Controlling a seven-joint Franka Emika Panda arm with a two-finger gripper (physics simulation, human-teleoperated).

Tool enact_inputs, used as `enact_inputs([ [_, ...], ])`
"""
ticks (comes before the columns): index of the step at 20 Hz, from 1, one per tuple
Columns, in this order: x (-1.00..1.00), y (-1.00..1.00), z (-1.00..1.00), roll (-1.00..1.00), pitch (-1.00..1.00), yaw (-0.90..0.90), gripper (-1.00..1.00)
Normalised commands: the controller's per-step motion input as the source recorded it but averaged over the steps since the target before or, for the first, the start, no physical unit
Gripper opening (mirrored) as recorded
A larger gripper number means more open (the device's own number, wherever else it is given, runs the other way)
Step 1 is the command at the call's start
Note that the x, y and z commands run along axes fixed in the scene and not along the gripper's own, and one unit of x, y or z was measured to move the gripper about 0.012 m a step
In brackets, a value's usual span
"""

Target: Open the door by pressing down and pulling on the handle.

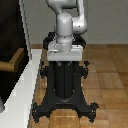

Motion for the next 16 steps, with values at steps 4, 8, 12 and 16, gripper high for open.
enact_inputs([
  [4,0.0,0.0,0.0,0.0,0.0,0.0,1.0],
  [8,0.0,0.0,0.25,0.0,0.0,0.0,1.0],
  [12,0.0,0.0,0.75,0.0,0.0,0.0,1.0],
  [16,0.0,0.0,1.0,0.0,0.0,0.0,1.0],
])
